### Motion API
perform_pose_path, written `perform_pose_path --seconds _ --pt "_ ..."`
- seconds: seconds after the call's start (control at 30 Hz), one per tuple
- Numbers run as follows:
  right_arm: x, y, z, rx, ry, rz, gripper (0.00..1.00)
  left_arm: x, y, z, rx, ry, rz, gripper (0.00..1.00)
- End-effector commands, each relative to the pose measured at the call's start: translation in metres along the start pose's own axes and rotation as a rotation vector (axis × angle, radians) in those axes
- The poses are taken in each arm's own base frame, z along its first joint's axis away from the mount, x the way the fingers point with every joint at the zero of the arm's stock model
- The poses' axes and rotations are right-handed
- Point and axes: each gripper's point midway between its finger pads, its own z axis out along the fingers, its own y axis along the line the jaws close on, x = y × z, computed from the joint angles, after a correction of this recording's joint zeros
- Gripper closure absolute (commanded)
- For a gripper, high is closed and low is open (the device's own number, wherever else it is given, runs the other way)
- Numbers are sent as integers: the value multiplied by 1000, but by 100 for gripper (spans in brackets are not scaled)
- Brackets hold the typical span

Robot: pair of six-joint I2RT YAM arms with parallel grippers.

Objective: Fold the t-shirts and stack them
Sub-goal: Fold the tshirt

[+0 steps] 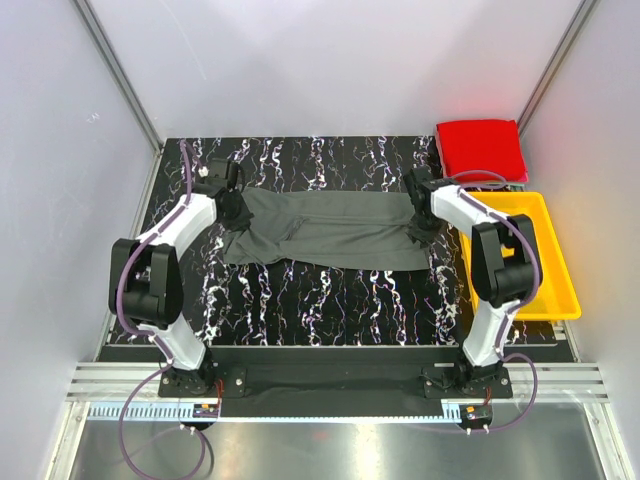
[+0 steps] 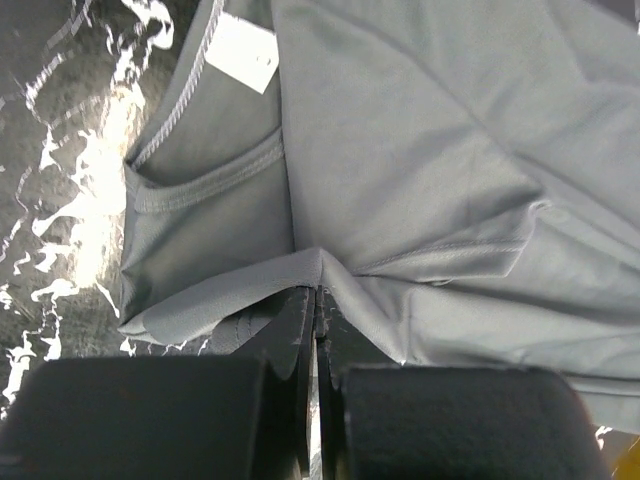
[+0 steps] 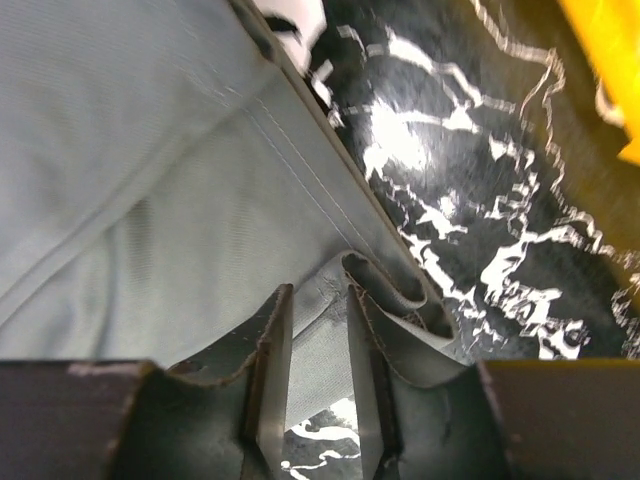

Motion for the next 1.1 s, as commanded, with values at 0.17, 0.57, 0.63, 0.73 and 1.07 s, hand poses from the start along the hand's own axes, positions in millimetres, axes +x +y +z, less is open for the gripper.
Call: perform_pose_path --seconds 0.17,0.57,0.63,0.73,1.07 --pt "21 -8 -5 134 139 88 57 -1 -4 -12 54 -25 3 100" --pt "22 -11 -2 185 160 95 55 4 -6 -11 83 -21 -6 100" --pt "21 -13 0 191 149 93 55 3 -7 -12 88 -22 -6 100" --pt "23 -14 3 206 152 88 55 2 -8 -13 90 -25 -5 100" --pt "28 -23 7 218 149 73 69 6 -5 -20 91 -31 -2 100"
